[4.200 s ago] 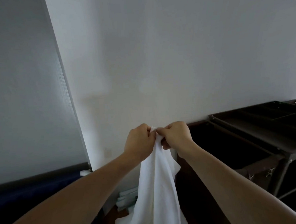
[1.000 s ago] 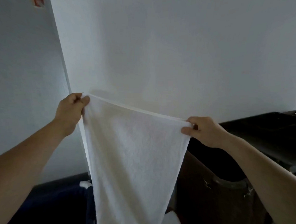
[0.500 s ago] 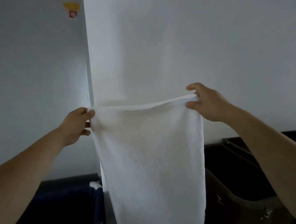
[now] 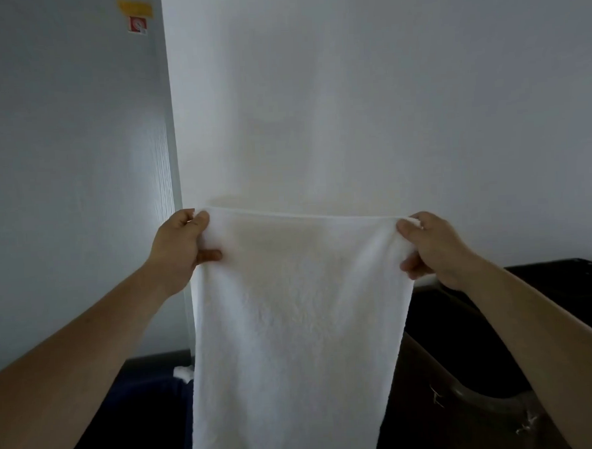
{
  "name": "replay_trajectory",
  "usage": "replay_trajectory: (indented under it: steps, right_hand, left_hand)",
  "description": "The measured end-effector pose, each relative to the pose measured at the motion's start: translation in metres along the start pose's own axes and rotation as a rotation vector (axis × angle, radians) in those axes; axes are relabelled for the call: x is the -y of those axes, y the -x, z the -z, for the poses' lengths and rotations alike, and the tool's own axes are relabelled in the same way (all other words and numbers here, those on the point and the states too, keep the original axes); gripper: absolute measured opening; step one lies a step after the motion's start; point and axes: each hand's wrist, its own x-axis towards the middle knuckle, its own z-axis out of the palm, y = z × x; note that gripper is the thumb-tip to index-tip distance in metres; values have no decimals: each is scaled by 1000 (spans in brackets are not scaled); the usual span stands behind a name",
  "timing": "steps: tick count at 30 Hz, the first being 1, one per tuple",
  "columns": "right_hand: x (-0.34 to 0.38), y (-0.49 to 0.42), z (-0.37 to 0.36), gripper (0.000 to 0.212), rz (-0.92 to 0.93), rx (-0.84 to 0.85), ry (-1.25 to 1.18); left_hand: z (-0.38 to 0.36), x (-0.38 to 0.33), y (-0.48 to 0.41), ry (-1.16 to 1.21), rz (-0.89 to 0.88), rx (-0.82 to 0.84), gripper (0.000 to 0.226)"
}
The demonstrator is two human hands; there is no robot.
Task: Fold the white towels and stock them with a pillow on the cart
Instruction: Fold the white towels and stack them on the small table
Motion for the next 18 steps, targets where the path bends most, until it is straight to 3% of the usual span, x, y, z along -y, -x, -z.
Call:
replay_trajectory:
  steps: [7,11,13,16,18]
  right_hand:
    - [45,6,-1,18,437,-408,-78]
    - [53,15,-10,21,438,-374,15]
    - [54,16,-6,21,455,-453,4]
    - [45,20,-8,20,398,-343,43]
    - [37,21,-7,18,397,-359,10]
  left_hand:
    - [1,-12,-17,-62,-119,-60,17]
    - [12,3,-16,-51,10,-22,17]
    - [13,6,-12,-17,5,-9,18]
    - [11,5,-12,-29,-4,-72,17]
    - [9,6,-9,-46,-21,-39,17]
